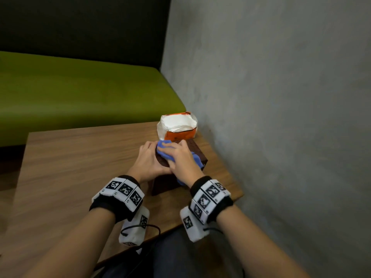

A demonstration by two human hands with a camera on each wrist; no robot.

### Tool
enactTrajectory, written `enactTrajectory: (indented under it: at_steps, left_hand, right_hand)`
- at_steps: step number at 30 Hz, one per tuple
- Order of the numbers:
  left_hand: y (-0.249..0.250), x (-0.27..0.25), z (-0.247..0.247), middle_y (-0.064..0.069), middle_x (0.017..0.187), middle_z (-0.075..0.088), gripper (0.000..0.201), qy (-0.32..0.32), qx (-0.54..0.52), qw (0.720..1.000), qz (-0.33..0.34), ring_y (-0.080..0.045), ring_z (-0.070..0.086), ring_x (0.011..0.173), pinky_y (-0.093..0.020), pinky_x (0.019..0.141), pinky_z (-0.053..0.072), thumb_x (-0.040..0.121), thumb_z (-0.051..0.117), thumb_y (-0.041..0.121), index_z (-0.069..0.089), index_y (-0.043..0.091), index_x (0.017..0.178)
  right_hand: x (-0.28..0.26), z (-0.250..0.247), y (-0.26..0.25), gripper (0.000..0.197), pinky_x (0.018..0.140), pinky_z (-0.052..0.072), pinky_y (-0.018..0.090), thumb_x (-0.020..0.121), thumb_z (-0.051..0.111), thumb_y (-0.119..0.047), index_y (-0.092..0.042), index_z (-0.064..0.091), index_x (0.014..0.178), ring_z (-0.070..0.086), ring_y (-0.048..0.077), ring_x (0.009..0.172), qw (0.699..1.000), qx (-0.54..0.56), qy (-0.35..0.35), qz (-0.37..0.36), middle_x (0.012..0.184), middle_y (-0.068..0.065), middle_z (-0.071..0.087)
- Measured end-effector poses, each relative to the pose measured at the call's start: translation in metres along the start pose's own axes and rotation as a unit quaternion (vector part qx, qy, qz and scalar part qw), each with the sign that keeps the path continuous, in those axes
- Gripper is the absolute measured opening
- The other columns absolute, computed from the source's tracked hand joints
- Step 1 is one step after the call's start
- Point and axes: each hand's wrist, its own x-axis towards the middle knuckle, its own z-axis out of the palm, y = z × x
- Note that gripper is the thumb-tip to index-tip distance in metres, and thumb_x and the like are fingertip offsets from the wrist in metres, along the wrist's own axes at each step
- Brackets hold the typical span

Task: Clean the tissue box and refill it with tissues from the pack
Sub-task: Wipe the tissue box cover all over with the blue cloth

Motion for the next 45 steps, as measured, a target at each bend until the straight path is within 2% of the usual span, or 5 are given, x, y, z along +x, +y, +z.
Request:
enactTrajectory:
  at_steps: [6, 24, 28, 33, 45]
  left_hand:
    - [-0.002, 0.002, 0.002, -0.009, 0.131, 0.041, 0.101, -0.018, 0.007, 1.000, -0.021, -0.024, 0.035, 0.125, -0.035, 0.106, 0.032, 0.052, 0.085, 0.043, 0.037, 0.010, 0.135]
    - [-0.008, 0.006, -0.002, -0.013, 0.128, 0.041, 0.122, -0.038, 0.030, 0.999, -0.004, -0.028, 0.033, 0.123, -0.035, 0.106, 0.030, 0.030, 0.052, 0.068, 0.035, 0.011, 0.136]
    - [-0.001, 0.013, -0.013, -0.011, 0.136, 0.040, 0.118, -0.106, 0.167, 0.980, -0.026, -0.028, 0.032, 0.128, -0.048, 0.110, 0.028, 0.038, 0.059, 0.072, 0.033, 0.013, 0.137]
    - [0.049, 0.039, 0.006, -0.023, 0.153, 0.013, 0.122, -0.178, 0.319, 0.928, -0.075, -0.037, 0.004, 0.144, -0.072, 0.106, -0.003, 0.062, 0.075, 0.052, 0.002, 0.000, 0.145]
    - [0.027, 0.033, 0.015, -0.014, 0.137, 0.032, 0.124, 0.013, -0.028, 0.993, 0.110, -0.025, 0.029, 0.134, -0.026, 0.111, 0.020, 0.048, 0.074, 0.059, 0.015, 0.014, 0.147]
  right_hand:
    - [-0.010, -0.025, 0.070, 0.035, 0.086, 0.034, 0.035, 0.073, 0.056, 0.011, -0.007, 0.070, 0.101, 0.060, 0.037, 0.094, 0.992, -0.068, 0.057, 0.086, 0.108, 0.017, 0.070]
    - [-0.004, 0.002, 0.011, 0.038, 0.096, 0.037, 0.035, 0.081, 0.054, 0.002, -0.012, 0.063, 0.115, 0.048, 0.033, 0.104, 0.997, -0.068, 0.020, 0.035, 0.121, 0.012, 0.063]
    - [-0.039, -0.019, 0.021, 0.043, 0.090, 0.030, 0.018, 0.081, 0.060, 0.003, -0.014, 0.060, 0.120, 0.048, 0.026, 0.096, 0.998, -0.041, 0.026, -0.044, 0.123, 0.008, 0.062]
    - [-0.039, -0.026, 0.065, 0.036, 0.092, 0.031, 0.019, 0.083, 0.053, 0.003, -0.012, 0.065, 0.114, 0.056, 0.032, 0.108, 0.985, 0.030, 0.128, 0.110, 0.119, 0.012, 0.065]
    - [-0.026, -0.050, 0.067, 0.026, 0.098, 0.046, 0.032, 0.087, 0.055, -0.001, -0.008, 0.069, 0.109, 0.062, 0.027, 0.107, 0.944, 0.152, 0.238, 0.171, 0.113, 0.013, 0.069]
